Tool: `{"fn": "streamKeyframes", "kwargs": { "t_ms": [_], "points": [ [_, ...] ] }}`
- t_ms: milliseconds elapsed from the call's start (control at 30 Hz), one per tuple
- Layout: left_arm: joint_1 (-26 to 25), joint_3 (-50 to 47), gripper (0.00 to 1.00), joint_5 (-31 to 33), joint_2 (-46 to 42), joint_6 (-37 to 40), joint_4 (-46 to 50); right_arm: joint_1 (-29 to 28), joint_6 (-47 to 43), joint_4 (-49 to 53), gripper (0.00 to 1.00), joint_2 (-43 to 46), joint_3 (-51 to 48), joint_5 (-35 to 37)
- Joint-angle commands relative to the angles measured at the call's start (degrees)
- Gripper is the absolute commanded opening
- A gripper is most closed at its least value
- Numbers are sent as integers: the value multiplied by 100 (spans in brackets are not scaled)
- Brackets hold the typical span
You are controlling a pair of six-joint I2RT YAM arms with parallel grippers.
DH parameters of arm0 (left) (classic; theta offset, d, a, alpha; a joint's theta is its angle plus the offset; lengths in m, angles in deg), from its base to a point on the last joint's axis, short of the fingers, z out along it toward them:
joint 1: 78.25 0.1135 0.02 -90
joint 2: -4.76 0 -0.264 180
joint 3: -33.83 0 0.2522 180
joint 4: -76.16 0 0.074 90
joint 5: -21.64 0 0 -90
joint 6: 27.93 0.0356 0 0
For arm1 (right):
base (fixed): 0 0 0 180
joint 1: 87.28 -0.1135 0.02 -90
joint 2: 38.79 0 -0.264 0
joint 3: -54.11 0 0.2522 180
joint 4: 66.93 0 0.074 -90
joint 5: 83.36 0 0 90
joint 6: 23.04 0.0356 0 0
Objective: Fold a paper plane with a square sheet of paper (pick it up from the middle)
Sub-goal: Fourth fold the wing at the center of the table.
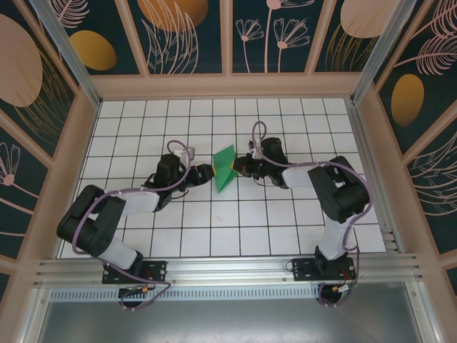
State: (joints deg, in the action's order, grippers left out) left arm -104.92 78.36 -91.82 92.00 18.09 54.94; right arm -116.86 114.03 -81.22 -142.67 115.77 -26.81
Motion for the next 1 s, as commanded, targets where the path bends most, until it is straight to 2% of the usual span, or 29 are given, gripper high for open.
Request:
{"fn": "streamKeyframes", "kwargs": {
  "t_ms": [0,67,167,367,567,700,800,967],
  "points": [
    [31,-155,54,465,-550,563,369,-316,17,499,2,636,-107,1497],
    [26,-336,61,518,-804,757,252,-482,195,824,2,779,-114,2113],
    [12,-621,73,585,-1038,1015,-28,-660,665,1060,1,789,-107,2609],
    [-68,-905,82,571,-1068,1931,-604,-1065,1516,1738,1,588,283,3406],
    [-181,-768,78,640,-430,2615,-737,-1208,2217,2518,1,52,932,3452],
    [-415,-1106,75,536,-140,2942,-1731,-1224,2535,2631,1,-100,1008,3256],
    [-457,-1203,72,657,86,3101,-2077,-1225,2711,2759,0,-139,1064,3130],
    [-669,-996,68,721,451,3545,-2095,-1210,2984,2813,0,-159,1139,2808]
  ]
}}
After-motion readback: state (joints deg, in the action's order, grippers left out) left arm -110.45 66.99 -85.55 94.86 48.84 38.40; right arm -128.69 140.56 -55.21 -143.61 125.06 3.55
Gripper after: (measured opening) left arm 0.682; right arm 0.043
